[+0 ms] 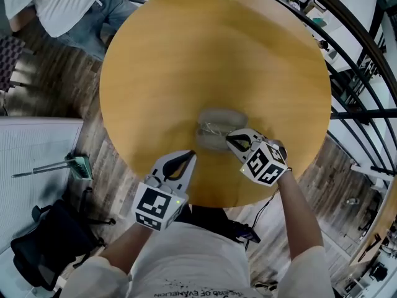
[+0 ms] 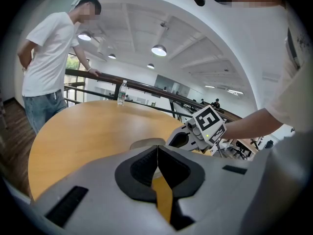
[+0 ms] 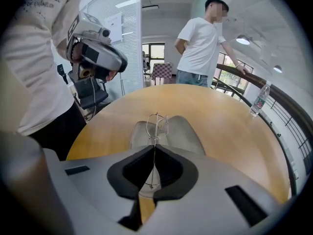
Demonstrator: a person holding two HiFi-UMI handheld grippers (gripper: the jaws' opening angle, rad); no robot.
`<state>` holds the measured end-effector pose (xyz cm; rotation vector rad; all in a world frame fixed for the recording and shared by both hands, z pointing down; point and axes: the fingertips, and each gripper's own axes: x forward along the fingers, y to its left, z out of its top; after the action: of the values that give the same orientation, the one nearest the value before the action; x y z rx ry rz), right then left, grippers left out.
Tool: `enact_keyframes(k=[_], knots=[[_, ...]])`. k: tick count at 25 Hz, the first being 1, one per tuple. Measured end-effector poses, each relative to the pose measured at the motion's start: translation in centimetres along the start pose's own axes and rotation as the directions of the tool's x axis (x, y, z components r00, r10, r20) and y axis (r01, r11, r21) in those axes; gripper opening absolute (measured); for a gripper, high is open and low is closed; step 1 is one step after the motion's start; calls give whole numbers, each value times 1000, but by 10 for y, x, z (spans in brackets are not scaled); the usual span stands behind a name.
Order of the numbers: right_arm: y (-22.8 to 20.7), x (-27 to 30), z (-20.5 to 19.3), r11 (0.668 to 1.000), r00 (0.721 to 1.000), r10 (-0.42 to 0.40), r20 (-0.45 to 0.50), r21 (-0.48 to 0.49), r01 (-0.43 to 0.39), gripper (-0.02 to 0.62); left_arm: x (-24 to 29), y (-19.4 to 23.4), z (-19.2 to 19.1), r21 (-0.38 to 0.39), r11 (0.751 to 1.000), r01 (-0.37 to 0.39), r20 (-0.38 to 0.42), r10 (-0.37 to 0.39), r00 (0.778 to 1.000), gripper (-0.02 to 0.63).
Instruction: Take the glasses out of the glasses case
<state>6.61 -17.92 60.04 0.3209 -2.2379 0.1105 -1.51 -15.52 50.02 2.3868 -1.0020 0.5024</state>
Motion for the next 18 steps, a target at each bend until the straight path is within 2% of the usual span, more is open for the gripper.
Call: enact_keyframes(k=[9,13,18], knots=[[2,-50,43,989,982,-138,127,79,129,31,-27,-6,18,51,999,-12,56,9,998,25],[12,-84,58,975,961,-198,192,137,173,31,-39,-18,29,76,997,-10,82,4,997,25],[28,-126,67,938,917,-298,265,257,230,31,-53,-31,36,101,995,-4,106,-6,994,25]])
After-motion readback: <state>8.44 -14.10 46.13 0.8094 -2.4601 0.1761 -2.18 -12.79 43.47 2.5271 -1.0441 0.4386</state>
